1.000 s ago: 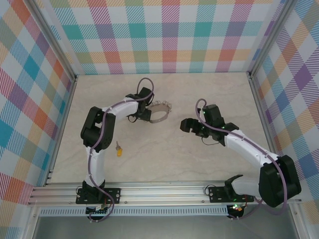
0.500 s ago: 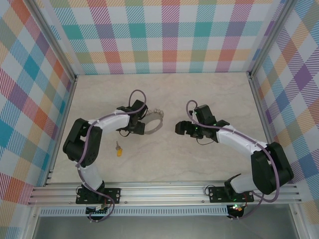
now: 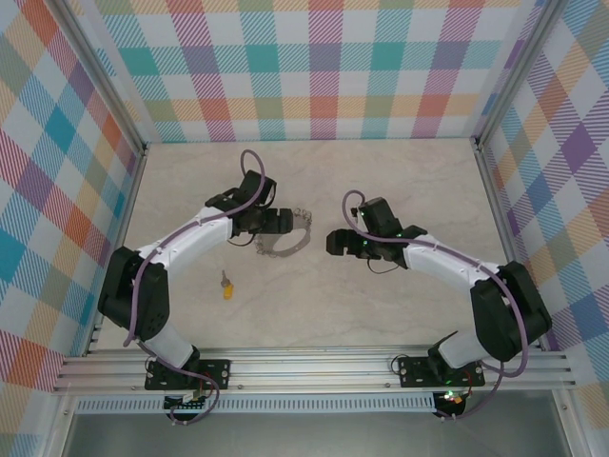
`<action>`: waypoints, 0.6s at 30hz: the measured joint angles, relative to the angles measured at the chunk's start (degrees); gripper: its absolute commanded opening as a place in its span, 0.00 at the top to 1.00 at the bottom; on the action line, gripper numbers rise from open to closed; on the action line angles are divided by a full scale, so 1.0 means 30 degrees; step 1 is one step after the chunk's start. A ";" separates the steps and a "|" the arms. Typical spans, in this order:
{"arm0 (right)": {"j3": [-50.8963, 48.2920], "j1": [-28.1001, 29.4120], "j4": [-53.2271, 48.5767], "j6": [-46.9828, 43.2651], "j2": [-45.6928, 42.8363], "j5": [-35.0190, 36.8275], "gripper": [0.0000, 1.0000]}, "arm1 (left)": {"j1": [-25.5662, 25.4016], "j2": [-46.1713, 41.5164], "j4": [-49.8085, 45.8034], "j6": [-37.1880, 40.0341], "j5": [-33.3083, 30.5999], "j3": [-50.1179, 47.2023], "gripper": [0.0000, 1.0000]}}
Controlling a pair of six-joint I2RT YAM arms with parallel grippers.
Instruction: Put the keys on the keyring
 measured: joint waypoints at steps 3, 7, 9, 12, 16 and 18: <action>0.0372 -0.0007 0.0000 -0.0474 0.0510 -0.0015 0.14 | -0.0153 0.0138 0.0656 -0.0277 0.1421 0.0007 0.14; 0.0590 -0.0007 -0.0007 -0.0933 0.1180 -0.0036 0.10 | -0.0729 0.0758 0.1457 -0.0699 0.2659 0.0000 0.17; 0.0590 -0.0007 -0.0036 -0.1100 0.1246 -0.0073 0.00 | -0.1137 0.1246 0.1836 -0.0867 0.3016 0.0000 0.17; 0.0590 -0.0007 -0.0022 -0.1246 0.1246 0.0087 0.00 | -0.1530 0.1960 0.2433 -0.1231 0.3330 0.0000 0.20; 0.0590 -0.0007 -0.0233 -0.1290 0.1056 0.1064 0.00 | -0.1727 0.2965 0.3155 -0.1727 0.3512 0.0007 0.24; 0.0590 -0.0007 -0.0641 -0.1290 0.0678 0.1727 0.00 | -0.1741 0.3490 0.3599 -0.1960 0.3483 0.0007 0.25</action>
